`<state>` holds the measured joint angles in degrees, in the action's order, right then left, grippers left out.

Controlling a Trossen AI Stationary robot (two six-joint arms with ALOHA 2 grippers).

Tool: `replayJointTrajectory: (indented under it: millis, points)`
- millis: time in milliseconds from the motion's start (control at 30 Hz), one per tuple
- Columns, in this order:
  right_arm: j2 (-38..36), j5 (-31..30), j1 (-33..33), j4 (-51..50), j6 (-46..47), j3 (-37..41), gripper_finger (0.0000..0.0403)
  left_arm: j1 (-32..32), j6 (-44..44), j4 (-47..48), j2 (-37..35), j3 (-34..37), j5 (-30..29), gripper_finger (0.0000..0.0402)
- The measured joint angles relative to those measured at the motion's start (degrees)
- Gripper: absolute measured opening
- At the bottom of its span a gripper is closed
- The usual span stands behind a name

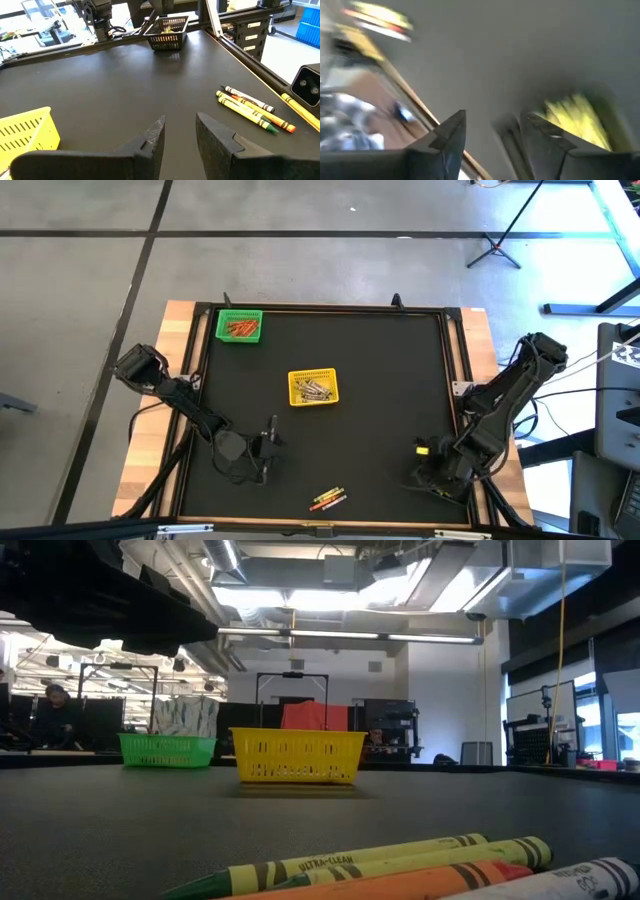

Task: Sort crayons
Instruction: Put the green crayon into the black bin

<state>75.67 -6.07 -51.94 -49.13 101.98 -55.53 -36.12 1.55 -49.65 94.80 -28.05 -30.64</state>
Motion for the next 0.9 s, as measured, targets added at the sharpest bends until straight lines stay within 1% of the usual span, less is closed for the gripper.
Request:
replayJointTrajectory:
  millis: [67, 133, 200, 267, 333, 400, 567, 633, 733, 900]
  points:
    - [1.06, -9.17, 1.26, 6.3, -9.41, -0.02, 0.0186, 0.0, -0.01, 0.0, 0.0, 0.0, 0.09, 0.0094]
    - [2.81, -16.52, 1.95, 12.33, -19.14, -0.02, 0.0186, 0.0, -0.01, -0.02, 0.0, 0.0, 0.09, 0.0094]
    - [5.21, -21.34, 3.46, 18.85, -29.11, -0.02, 0.0183, 0.0, -0.01, -0.02, 0.0, -0.01, 0.09, 0.0094]
    - [8.21, -23.27, 4.87, 25.04, -37.36, -0.07, 0.0179, 0.0, -0.01, -0.02, 0.0, 0.0, 0.09, 0.0094]
    - [11.81, -22.79, 6.69, 30.34, -43.75, -0.04, 0.0176, 0.0, -0.01, -0.02, 0.0, -0.01, 0.09, 0.0094]
    - [15.14, -20.67, 8.54, 36.02, -48.74, -0.04, 0.0173, 0.0, -0.01, -0.04, 0.0, -0.01, 0.07, 0.0094]
    - [23.25, -12.86, 13.16, 49.91, -57.9, 0.02, 0.0163, 0.22, -0.06, -0.04, 0.0, -0.01, 0.05, 0.0094]
    - [26.07, -9.39, 14.69, 57.13, -61.48, 0.04, 0.0157, 0.22, -0.11, -0.02, 0.0, -0.01, 0.05, 0.0094]
    - [29.8, -5.74, 16.34, 65.52, -65.84, 0.02, 0.0148, 0.2, -0.11, -0.06, 0.0, -0.01, 0.07, 0.0094]
    - [34.24, -3.34, 17.88, 72.23, -69.58, 0.02, 0.013, 0.2, -0.11, -0.03, 0.0, -0.01, 0.03, 0.0094]
